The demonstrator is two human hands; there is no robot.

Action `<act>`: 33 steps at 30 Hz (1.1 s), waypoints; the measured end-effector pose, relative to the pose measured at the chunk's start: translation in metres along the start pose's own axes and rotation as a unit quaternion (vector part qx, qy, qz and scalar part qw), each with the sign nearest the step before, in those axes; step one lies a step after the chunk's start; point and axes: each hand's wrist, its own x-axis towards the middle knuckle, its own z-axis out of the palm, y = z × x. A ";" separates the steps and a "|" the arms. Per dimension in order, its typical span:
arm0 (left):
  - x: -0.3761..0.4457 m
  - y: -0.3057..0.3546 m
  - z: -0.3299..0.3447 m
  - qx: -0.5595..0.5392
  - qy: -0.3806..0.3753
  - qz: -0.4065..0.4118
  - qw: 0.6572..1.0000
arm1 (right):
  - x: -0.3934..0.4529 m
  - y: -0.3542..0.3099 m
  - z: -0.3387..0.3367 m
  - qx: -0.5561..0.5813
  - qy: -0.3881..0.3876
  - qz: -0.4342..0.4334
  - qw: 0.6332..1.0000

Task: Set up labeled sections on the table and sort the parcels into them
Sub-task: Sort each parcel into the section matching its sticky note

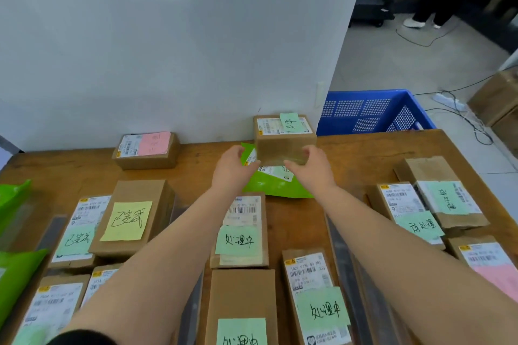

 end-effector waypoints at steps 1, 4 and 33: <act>0.011 0.005 0.005 -0.009 -0.004 -0.004 1.000 | 0.013 0.001 -0.005 -0.001 0.029 0.001 1.000; 0.040 0.016 0.020 -0.053 -0.012 -0.030 0.998 | 0.049 0.005 -0.013 -0.023 0.090 -0.009 0.996; -0.118 0.045 -0.096 -0.354 0.236 0.047 0.904 | -0.086 -0.088 -0.049 0.360 -0.082 -0.067 0.927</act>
